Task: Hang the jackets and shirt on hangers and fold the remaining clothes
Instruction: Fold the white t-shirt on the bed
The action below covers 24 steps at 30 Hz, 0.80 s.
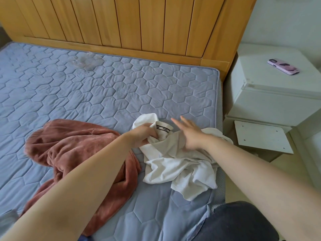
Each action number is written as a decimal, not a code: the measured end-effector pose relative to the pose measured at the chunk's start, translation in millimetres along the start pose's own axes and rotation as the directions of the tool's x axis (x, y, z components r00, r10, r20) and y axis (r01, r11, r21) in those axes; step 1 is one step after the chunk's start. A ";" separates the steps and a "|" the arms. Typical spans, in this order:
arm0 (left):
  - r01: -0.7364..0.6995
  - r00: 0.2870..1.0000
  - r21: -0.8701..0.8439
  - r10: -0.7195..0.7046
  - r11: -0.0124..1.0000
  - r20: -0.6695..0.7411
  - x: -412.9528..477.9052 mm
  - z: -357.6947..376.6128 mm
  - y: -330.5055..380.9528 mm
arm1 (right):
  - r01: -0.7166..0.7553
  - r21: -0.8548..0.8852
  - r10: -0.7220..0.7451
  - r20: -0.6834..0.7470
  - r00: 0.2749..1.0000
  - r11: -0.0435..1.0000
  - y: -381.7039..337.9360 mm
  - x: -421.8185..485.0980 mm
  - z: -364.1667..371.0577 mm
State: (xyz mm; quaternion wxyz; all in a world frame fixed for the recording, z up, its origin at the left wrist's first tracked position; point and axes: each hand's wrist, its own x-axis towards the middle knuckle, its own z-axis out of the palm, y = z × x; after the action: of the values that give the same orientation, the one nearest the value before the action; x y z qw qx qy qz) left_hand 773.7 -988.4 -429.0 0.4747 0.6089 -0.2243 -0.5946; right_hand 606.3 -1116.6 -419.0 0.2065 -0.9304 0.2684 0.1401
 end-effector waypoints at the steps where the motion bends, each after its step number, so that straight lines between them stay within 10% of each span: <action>1: -0.004 0.998 0.035 0.001 0.999 0.068 -6.2 -0.1 6.7 | 0.026 -0.049 -0.024 0.024 0.999 0.998 -7.0 4.6 4.5; 8: -0.101 0.985 0.183 0.124 0.978 -0.116 -13.4 -15.7 13.9 | -0.020 0.184 0.032 -0.062 0.998 0.983 -26.4 -2.5 14.6; 12: -0.075 0.973 0.355 0.146 0.932 -0.178 -8.9 -12.3 6.8 | -0.197 0.693 0.490 -0.253 0.834 0.694 -13.1 -6.6 -26.0; 16: -0.172 0.973 0.349 0.213 0.921 -0.083 -9.8 25.6 34.9 | -0.045 0.895 0.658 -0.292 0.694 0.444 -17.3 -15.9 -89.9; 24: -0.503 0.864 0.329 0.474 0.799 0.171 -46.6 93.8 189.8 | 0.303 0.759 0.634 -0.649 0.420 0.576 -65.8 -75.8 -257.0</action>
State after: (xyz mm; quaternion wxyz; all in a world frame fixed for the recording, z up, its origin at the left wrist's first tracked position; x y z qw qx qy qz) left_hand 732.1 -1063.8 -230.1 0.4819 0.5829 -0.4981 -0.4241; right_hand 619.5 -1150.5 -145.6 0.4051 -0.6159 0.4707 -0.4848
